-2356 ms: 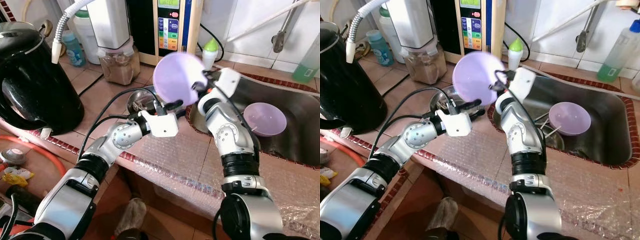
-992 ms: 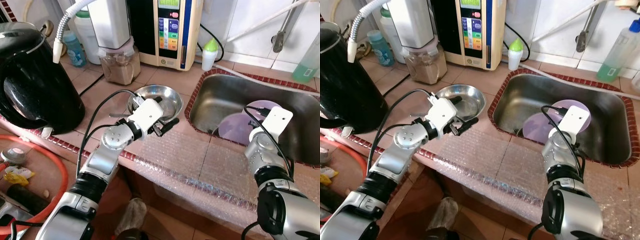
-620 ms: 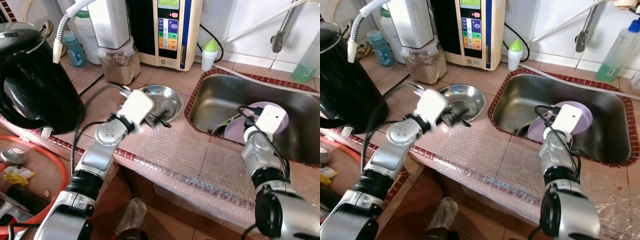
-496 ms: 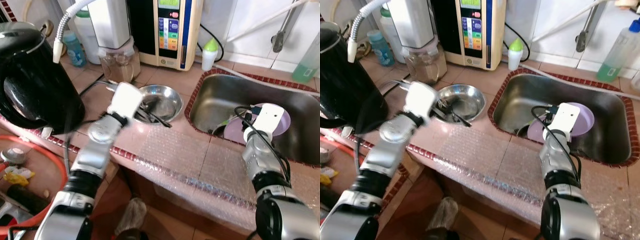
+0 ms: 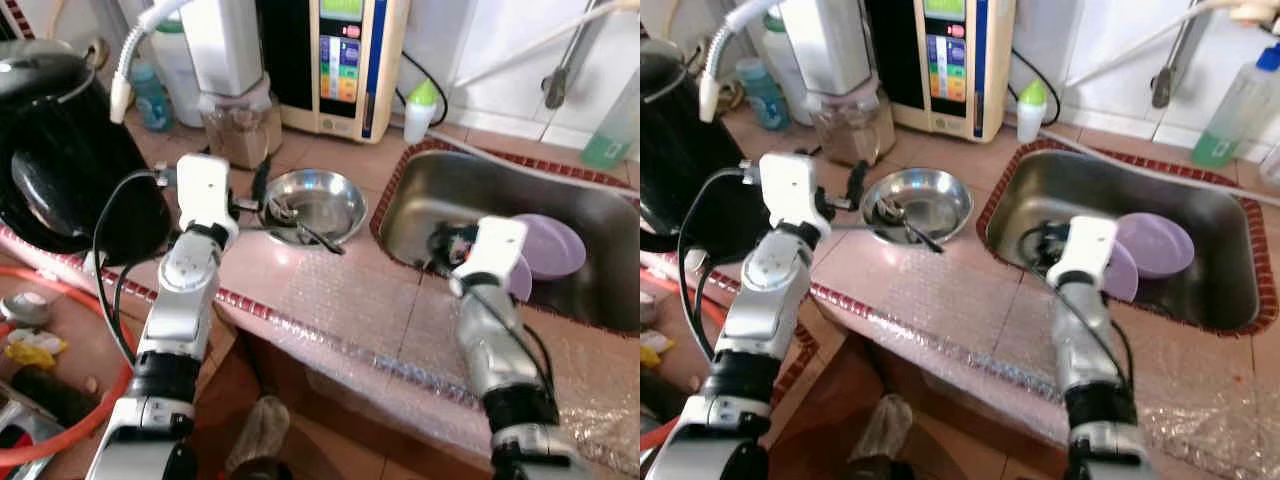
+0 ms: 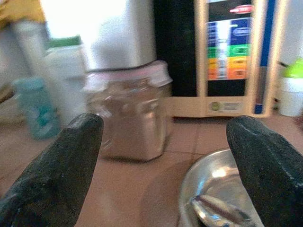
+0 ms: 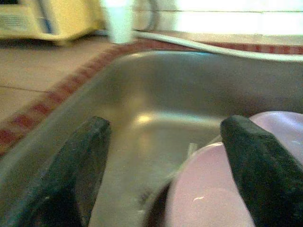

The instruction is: Kitchen organization

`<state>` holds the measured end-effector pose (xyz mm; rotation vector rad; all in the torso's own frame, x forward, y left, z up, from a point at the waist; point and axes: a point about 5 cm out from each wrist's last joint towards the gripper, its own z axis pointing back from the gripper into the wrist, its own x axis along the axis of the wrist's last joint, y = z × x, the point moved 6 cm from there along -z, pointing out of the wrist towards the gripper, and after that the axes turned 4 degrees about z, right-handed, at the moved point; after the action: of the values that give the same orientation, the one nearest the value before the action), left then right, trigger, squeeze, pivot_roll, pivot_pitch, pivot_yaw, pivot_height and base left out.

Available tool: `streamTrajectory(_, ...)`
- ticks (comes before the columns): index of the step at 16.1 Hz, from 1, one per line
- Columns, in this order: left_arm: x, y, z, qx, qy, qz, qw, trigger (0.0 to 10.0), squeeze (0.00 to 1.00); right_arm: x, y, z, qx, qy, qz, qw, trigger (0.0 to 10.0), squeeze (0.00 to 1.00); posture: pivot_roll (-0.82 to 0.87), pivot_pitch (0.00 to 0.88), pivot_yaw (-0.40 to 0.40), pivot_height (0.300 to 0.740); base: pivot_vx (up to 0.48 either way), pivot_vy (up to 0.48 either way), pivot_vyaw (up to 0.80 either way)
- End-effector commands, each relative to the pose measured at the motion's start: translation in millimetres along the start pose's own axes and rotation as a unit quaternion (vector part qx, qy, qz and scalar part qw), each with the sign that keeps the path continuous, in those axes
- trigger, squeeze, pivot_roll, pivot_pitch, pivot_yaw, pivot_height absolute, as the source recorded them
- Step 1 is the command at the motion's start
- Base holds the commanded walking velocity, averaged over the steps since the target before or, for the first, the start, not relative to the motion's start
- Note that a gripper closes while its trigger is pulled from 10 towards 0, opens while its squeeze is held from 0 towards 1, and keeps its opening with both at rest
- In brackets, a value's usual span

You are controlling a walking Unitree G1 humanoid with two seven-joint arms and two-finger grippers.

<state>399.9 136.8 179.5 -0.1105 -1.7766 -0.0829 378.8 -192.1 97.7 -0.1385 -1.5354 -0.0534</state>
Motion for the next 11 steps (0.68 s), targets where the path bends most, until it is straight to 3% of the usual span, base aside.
streamTrajectory(1,2.1,9.3,1.6,0.024,-0.001,0.009,1.0,10.0,1.0,4.5,10.8,3.4,0.025,-0.004,0.005,1.0,10.0,1.0,-0.03,0.0,0.036,0.74,0.0,0.0,0.0)
streamTrajectory(2,-3.5,12.9,3.7,0.036,0.011,0.024,0.999,10.0,1.0,3.9,21.0,10.9,0.048,-0.004,0.01,0.999,10.0,1.0,-0.03,0.0,0.036,0.74,0.0,0.0,0.0)
streamTrajectory(3,-9.0,19.1,8.4,0.052,0.019,0.034,0.998,10.0,0.4,-1.1,27.3,17.2,0.058,0.004,0.014,0.998,10.0,1.0,-0.03,0.0,0.035,0.74,0.0,0.0,0.0)
streamTrajectory(4,-14.9,23.4,12.6,0.063,0.029,0.044,0.997,10.0,0.0,-4.7,28.7,19.6,0.057,0.012,0.013,0.998,10.0,0.84,-0.03,0.0,0.035,0.74,0.0,0.0,0.0)
streamTrajectory(5,-17.1,24.3,13.8,0.065,0.033,0.048,0.996,10.0,0.0,-5.1,28.8,19.8,0.056,0.013,0.013,0.998,10.0,0.84,-0.03,0.0,0.035,0.74,0.0,0.0,0.0)
streamTrajectory(6,-24.7,26.3,18.0,0.071,0.044,0.079,0.993,10.0,0.0,-2.1,30.8,18.2,0.06,0.012,0.014,0.998,10.0,0.09,-0.03,0.0,0.031,0.74,0.0,0.0,0.0)
streamTrajectory(7,-32.9,28.9,20.4,0.081,0.057,0.102,0.99,10.0,0.0,2.5,30.0,15.1,0.062,0.011,0.015,0.998,10.0,0.0,-0.03,0.0,0.028,0.74,0.0,0.0,0.0)
streamTrajectory(11,-42.7,27.6,25.0,0.098,0.076,0.157,0.98,10.0,0.0,10.3,22.5,10.4,0.054,0.003,0.012,0.998,10.0,0.0,-0.03,0.0,0.025,0.74,0.0,0.0,0.0)
